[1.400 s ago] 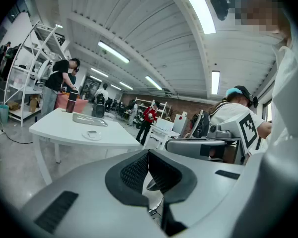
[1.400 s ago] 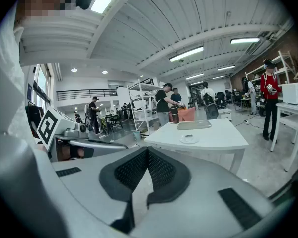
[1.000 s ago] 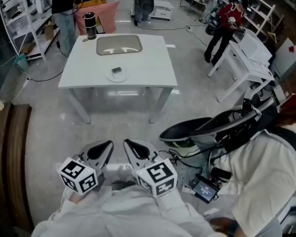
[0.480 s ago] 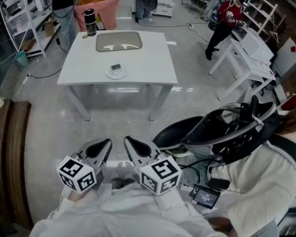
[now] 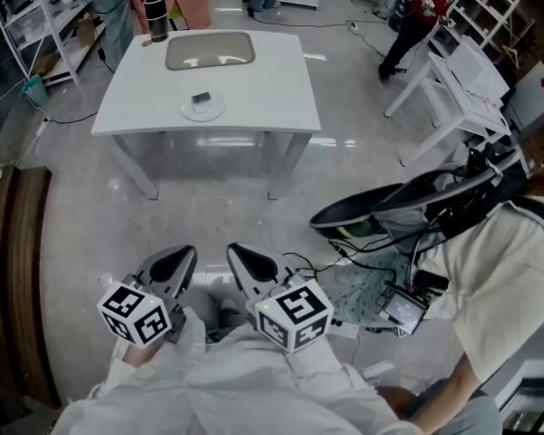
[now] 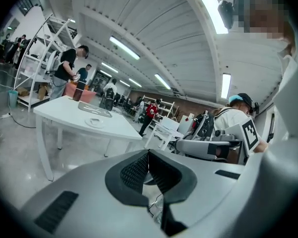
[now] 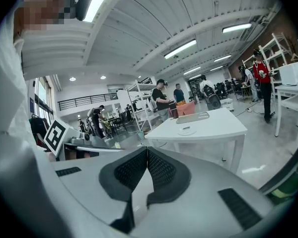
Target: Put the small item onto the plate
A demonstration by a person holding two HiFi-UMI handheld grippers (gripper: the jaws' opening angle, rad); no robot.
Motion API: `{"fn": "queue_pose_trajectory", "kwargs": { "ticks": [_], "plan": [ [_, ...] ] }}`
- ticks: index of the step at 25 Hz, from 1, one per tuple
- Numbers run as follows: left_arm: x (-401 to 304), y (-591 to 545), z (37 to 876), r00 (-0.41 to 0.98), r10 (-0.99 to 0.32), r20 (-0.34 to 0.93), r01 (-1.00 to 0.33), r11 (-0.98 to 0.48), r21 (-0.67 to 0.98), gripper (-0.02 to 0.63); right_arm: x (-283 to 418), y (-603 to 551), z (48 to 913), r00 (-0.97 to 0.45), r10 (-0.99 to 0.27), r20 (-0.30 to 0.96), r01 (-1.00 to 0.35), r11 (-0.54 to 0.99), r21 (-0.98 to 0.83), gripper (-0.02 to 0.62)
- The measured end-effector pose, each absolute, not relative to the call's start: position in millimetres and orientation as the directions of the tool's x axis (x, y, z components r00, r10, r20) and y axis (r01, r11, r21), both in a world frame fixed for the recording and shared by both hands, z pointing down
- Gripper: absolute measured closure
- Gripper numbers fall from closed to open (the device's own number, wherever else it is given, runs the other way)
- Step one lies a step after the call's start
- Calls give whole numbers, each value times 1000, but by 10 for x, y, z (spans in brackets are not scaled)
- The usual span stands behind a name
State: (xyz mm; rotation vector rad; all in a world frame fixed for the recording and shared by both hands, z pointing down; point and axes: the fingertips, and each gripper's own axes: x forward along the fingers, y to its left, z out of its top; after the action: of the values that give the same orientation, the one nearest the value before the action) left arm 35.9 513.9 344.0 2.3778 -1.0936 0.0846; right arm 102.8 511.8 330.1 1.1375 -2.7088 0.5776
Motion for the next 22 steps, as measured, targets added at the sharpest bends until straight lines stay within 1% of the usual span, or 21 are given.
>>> {"fn": "queue_pose_trajectory", "kwargs": {
  "ticks": [5, 11, 16, 22],
  "plan": [
    [439, 4955, 3457, 671, -686, 282, -725, -528, 443, 597, 1170, 4967, 3317, -686, -657, 312, -727, 618, -298, 580],
    [344, 4509, 3541, 681, -671, 293, -720, -541, 434, 597, 1055, 4518, 3388, -681, -669, 297, -731, 608, -310, 580],
    [162, 3845, 3488, 680, -669, 301, -723, -540, 431, 597, 908, 3870, 3369, -668, -680, 303, -743, 593, -309, 580],
    [-84, 2931, 3284, 695, -656, 295, -715, -589, 377, 596, 645, 2942, 3194, -650, -703, 288, -759, 579, -298, 580]
  ]
}}
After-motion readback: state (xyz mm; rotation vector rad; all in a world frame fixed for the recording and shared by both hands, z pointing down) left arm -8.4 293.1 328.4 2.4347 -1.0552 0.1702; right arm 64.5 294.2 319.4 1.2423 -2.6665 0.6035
